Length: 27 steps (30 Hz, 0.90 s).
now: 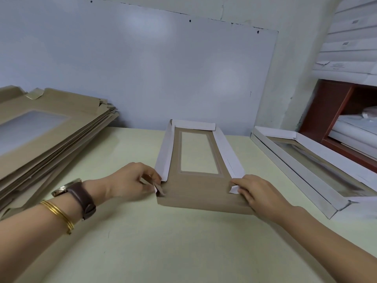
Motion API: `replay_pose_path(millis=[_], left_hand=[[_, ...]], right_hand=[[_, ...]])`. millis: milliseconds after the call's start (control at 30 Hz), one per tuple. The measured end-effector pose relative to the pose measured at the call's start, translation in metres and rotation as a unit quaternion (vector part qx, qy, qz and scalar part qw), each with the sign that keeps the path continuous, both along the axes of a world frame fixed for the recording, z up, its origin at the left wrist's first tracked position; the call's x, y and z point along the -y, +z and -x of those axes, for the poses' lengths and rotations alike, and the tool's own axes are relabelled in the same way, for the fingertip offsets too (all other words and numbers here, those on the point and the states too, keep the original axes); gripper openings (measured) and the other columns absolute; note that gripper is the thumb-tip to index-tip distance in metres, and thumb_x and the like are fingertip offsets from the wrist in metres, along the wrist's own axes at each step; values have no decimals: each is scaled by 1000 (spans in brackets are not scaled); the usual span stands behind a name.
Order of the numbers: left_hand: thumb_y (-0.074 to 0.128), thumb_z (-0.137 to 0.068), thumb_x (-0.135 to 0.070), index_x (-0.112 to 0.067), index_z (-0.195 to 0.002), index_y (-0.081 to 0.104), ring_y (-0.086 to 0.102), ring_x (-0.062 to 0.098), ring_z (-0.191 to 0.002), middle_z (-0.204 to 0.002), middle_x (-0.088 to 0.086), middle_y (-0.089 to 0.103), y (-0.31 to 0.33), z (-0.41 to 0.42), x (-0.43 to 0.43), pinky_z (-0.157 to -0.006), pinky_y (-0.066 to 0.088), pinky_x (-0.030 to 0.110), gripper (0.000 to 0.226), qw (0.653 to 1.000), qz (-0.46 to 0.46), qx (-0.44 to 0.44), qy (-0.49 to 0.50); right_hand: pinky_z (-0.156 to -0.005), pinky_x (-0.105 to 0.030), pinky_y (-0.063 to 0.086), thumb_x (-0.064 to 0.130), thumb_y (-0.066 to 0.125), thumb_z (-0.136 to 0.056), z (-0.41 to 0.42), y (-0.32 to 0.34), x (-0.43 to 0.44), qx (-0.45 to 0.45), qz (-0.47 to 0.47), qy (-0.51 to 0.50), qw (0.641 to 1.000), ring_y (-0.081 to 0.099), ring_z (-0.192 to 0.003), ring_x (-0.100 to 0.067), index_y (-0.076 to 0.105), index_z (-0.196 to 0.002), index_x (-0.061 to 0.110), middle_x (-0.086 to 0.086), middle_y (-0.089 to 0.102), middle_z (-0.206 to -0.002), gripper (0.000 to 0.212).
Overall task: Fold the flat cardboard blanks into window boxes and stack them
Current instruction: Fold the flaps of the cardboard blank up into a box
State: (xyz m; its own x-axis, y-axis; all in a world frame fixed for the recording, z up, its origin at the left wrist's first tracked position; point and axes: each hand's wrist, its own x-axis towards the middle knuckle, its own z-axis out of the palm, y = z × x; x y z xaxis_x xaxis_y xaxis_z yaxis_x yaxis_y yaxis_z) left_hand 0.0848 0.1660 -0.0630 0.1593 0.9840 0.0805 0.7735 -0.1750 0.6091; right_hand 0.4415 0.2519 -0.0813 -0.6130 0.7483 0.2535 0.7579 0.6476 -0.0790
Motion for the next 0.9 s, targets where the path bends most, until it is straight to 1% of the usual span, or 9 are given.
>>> replay_pose_path(millis=[133,200,333,467,533,600,700,800,900], left_hand=[[62,-88,-6,-29,-92,69,64,-6,-87,-97,-11,72,1,0,-6,-80,49,16,25,1000,-8,-17,0],[67,-84,-1,-26,-89,70,67,2,-91,-96,-6,74,3,5,-8,-85,52,25,25,1000,16,5,-13],[74,-76,8,-6,-88,75,70,20,-94,-92,5,75,5,15,-10,-92,53,37,19,995,60,63,-50],[80,-75,-5,-7,-90,78,69,15,-98,-94,3,76,6,17,-14,-95,51,26,16,992,71,91,-45],[79,-77,-11,-8,-89,78,68,18,-95,-95,7,75,7,18,-16,-91,50,28,13,991,73,105,-25],[76,-80,-16,-5,-88,76,61,20,-81,-88,11,72,7,19,-17,-81,50,31,13,991,77,111,-15],[71,-85,-15,-3,-86,73,49,17,-72,-76,10,60,7,18,-17,-68,43,18,13,989,88,120,-21],[70,-86,-8,-5,-95,76,60,15,-78,-92,10,71,6,22,-17,-75,46,15,11,984,99,143,-22],[70,-83,-5,-10,-100,76,68,14,-100,-104,5,74,3,27,-18,-88,49,15,18,980,105,165,-30]], right_hand=[[-78,-29,42,17,38,-101,2,0,3,-1,-3,2,1000,46,-89,-13,58,-120,27,6,52,-93,29],[-79,-30,43,17,37,-101,2,0,5,6,-5,3,1000,46,-90,-14,57,-120,26,5,52,-94,29],[-80,-31,43,18,35,-102,4,-1,8,10,-10,6,1000,46,-92,-15,56,-120,23,4,51,-96,28],[-83,-29,43,24,35,-103,5,-2,12,20,-17,11,1000,45,-98,-14,52,-129,24,5,51,-101,31],[-86,-27,43,24,35,-104,4,-2,12,20,-15,8,1000,46,-103,-14,46,-138,26,5,51,-107,36],[-86,-26,42,25,34,-104,5,-2,12,23,-15,5,1000,45,-106,-14,43,-142,27,6,50,-109,39],[-84,-24,41,26,32,-104,5,-4,12,33,-20,5,999,44,-106,-13,42,-143,27,7,49,-109,39],[-83,-24,42,26,31,-105,5,-6,13,41,-27,-3,999,42,-108,-12,39,-144,27,7,48,-111,40],[-83,-24,42,27,30,-105,7,-7,13,42,-29,-8,999,42,-110,-12,38,-145,27,7,48,-114,41]])
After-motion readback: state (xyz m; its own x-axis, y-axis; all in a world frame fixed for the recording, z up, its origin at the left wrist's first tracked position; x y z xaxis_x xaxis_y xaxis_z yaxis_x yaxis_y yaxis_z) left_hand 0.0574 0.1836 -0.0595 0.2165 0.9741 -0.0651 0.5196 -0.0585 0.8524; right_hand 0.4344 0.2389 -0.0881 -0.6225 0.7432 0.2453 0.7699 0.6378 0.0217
